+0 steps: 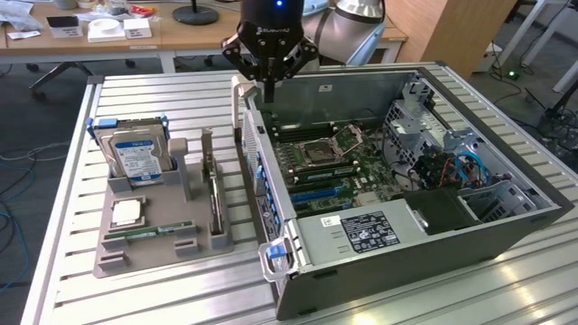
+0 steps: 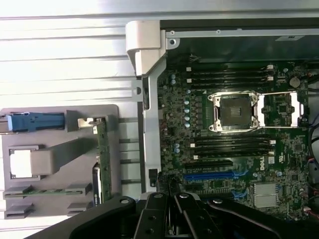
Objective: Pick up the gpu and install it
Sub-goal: 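Reach for the gpu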
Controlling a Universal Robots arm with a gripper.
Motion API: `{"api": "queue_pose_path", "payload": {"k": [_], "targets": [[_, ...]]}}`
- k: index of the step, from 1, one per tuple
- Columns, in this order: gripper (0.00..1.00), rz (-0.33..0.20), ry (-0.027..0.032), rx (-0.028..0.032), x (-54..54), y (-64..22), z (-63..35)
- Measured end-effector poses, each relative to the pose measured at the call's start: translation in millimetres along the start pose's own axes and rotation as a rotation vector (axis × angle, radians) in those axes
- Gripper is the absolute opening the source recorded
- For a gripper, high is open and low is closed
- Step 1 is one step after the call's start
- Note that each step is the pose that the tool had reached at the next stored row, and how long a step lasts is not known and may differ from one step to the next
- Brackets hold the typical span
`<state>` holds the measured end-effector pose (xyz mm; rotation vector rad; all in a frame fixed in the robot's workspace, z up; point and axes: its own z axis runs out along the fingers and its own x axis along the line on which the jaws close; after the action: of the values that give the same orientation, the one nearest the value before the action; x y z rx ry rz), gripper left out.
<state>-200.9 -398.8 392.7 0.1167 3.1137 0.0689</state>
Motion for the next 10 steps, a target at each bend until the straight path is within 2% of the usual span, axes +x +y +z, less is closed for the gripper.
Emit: {"api": "queue_pose_path", "payload": {"k": [10], "targets": [[0.14,0.0,0.0,0.0,25.7,-2.0,-0.5]]}}
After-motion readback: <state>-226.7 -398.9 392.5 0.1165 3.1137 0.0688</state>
